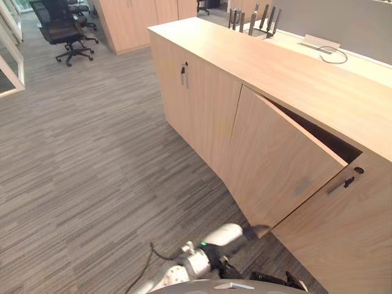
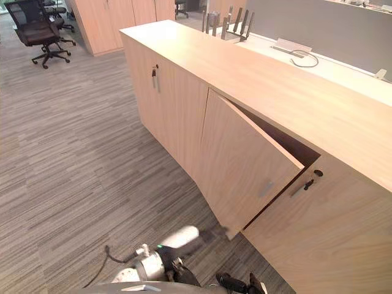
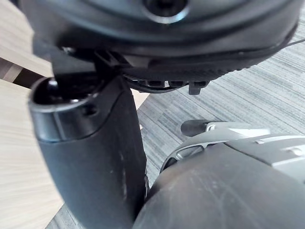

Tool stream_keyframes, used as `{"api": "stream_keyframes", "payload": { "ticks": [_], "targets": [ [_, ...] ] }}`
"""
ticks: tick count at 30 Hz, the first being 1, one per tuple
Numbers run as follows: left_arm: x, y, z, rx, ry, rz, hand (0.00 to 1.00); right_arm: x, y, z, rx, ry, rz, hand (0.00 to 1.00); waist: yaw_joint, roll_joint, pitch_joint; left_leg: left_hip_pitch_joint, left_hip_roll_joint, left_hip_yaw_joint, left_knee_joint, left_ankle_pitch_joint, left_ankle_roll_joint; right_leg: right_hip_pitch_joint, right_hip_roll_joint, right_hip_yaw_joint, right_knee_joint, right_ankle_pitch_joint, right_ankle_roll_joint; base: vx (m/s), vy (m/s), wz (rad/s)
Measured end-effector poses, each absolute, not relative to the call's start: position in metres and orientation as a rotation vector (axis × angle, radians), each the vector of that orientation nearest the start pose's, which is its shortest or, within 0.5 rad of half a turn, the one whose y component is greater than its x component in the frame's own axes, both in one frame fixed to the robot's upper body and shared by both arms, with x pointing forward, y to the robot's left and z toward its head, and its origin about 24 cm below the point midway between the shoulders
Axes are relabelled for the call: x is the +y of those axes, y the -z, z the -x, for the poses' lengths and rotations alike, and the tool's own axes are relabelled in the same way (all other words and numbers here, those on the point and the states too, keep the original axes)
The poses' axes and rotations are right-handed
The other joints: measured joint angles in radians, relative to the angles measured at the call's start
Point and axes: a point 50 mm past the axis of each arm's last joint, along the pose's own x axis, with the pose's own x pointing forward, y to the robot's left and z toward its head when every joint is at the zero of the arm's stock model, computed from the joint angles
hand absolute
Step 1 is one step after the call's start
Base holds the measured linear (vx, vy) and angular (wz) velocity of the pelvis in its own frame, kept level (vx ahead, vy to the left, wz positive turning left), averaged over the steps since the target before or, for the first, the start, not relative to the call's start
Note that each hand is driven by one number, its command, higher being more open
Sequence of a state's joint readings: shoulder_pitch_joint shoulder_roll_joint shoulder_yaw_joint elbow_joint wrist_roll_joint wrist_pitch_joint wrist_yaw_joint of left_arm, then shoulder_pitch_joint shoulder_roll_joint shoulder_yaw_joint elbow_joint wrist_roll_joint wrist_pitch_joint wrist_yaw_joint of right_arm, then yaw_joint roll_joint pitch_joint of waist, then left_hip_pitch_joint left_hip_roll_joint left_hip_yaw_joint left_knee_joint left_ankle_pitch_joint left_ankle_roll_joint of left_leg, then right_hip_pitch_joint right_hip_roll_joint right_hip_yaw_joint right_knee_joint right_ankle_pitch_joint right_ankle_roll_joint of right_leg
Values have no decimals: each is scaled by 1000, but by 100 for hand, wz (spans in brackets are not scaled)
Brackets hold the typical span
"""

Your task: Walk over to the cabinet, pick up the folder, carry it to the office cabinet, place the folder inside the office cabinet, then close the office cabinet door

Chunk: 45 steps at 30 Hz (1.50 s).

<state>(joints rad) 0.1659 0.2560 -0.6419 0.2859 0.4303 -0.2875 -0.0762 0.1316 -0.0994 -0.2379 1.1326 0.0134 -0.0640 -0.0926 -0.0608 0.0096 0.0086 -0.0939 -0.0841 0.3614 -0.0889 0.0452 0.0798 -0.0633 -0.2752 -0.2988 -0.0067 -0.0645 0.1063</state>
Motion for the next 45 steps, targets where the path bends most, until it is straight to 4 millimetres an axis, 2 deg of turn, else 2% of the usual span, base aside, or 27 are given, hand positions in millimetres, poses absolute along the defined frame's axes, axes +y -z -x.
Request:
{"api": "stream_keyframes", "payload": {
  "ticks": [2,4,5,6,7,9,13,16,19,21,22,23,25,26,27,28,29,30,31,32,33,36,37,39,40,42,45],
  "targets": [
    [103,85,-153,405,651,-511,100,-217,168,-54,1193,408,-25,100,1,-8,-1,2,5,1,0,2,-3,1,5,2,6,1,3,-1,27,8],
    [152,116,-142,693,389,-345,100,-217,168,-54,1200,395,-30,100,2,-9,0,20,15,18,-1,3,-4,13,13,7,6,0,6,20,5,-10],
    [163,123,-136,759,326,-298,100,-217,168,-54,1202,391,-31,100,3,-9,1,26,19,23,-1,3,-5,15,16,11,5,0,6,26,-12,-29],
    [186,137,-118,889,188,-210,100,-217,168,-55,1206,376,-20,100,3,-12,1,38,25,38,-1,-2,-12,16,20,19,4,0,6,24,-15,-30],
    [196,143,-109,947,114,-169,100,-216,168,-56,1207,368,-13,100,3,-14,1,43,28,45,-1,-4,-15,17,22,25,4,1,6,38,-18,-36],
    [222,158,-73,1112,-169,-38,100,-215,168,-56,1210,354,-20,100,2,-19,3,56,38,59,-1,-9,-23,32,33,33,-5,6,4,61,-24,-21],
    [237,164,-39,1196,-512,79,100,-215,169,-52,1220,397,-62,100,6,-34,11,88,43,53,-2,-18,-46,63,39,31,-14,20,4,93,-36,3],
    [239,167,-2,1224,-859,320,100,-208,173,-42,1252,446,-128,100,4,-45,11,137,52,53,-2,-37,-66,107,49,34,-14,28,-6,138,-62,-1],
    [237,168,19,1236,-982,404,100,-207,174,-38,1260,482,-171,100,9,-52,9,154,72,79,23,-68,-82,120,61,45,-7,28,-8,148,-80,-21],
    [234,168,23,1229,-1034,449,100,-206,174,-37,1263,509,-205,100,15,-60,24,96,138,97,231,-176,-104,123,76,61,13,22,-20,164,-135,-43],
    [227,169,28,1227,-1084,506,100,-208,174,-34,1260,541,-232,100,32,-40,41,57,222,95,428,-257,-106,142,115,76,30,13,-25,136,-154,-49],
    [225,170,29,1225,-1097,524,100,-209,174,-32,1263,547,-234,100,35,-34,45,39,245,79,499,-271,-106,151,130,87,32,9,-21,191,-192,-51],
    [216,172,28,1230,-1122,561,100,-208,175,-29,1277,555,-239,100,39,-33,52,-27,291,-45,708,-256,-117,177,161,127,42,-1,-27,185,-132,-52],
    [209,173,26,1230,-1129,593,100,-208,175,-27,1279,564,-245,100,47,-39,59,-68,296,-121,819,-216,-128,190,168,167,43,-8,-37,124,-46,-74],
    [208,173,25,1225,-1134,605,100,-209,175,-27,1273,577,-254,100,60,-41,60,-84,289,-160,849,-226,-146,192,164,192,48,-12,-42,124,6,-94],
    [206,174,21,1221,-1132,612,100,-211,174,-30,1264,586,-253,100,75,-45,55,-83,251,-228,822,-283,-158,189,164,232,60,-18,-51,148,118,-107],
    [204,175,12,1208,-1115,619,100,-214,173,-32,1251,600,-250,100,85,-30,66,-80,195,-303,744,-339,-154,181,166,281,65,-25,-58,129,195,-139],
    [201,175,8,1203,-1097,616,100,-217,172,-36,1234,606,-251,100,88,-17,74,-69,142,-383,625,-348,-153,160,167,335,83,-31,-48,83,212,-131],
    [199,175,8,1204,-1088,611,100,-219,172,-37,1228,606,-246,100,86,-5,73,-60,125,-419,560,-339,-161,143,174,361,93,-36,-41,28,233,-149],
    [194,175,6,1209,-1072,615,100,-220,171,-37,1224,613,-248,100,88,5,79,-32,117,-416,525,-301,-126,132,187,414,101,-46,-28,61,203,-127],
    [200,174,3,1191,-1069,599,100,-218,172,-34,1226,626,-271,100,72,5,71,-8,113,-373,487,-303,-126,136,174,426,90,-39,-29,89,179,-111],
    [212,170,-19,1110,-951,508,100,-208,174,-29,1242,606,-283,100,65,-28,44,37,110,-275,396,-291,-113,106,152,450,80,-13,-26,123,93,-88],
    [214,169,-23,1107,-913,478,100,-208,174,-28,1245,606,-283,100,60,-30,33,45,108,-266,369,-282,-111,100,150,448,70,-4,-27,138,50,-67],
    [213,167,-47,1081,-758,422,100,-208,174,-23,1249,632,-307,100,53,-29,8,77,90,-249,276,-240,-98,88,138,438,36,17,-16,176,21,-27],
    [209,166,-61,1061,-692,408,100,-209,174,-21,1246,658,-330,100,53,-30,4,91,80,-250,258,-222,-90,92,137,438,31,19,-14,203,25,2],
    [194,164,-87,1033,-536,363,100,-213,174,-12,1251,704,-353,100,35,-7,-4,125,79,-285,241,-215,-80,123,140,435,14,19,-15,193,12,3],
    [178,162,-100,1026,-395,308,100,-214,174,-9,1261,695,-346,100,30,4,-19,161,86,-315,225,-215,-80,152,149,437,4,20,-15,154,-42,-27]
  ]
}}
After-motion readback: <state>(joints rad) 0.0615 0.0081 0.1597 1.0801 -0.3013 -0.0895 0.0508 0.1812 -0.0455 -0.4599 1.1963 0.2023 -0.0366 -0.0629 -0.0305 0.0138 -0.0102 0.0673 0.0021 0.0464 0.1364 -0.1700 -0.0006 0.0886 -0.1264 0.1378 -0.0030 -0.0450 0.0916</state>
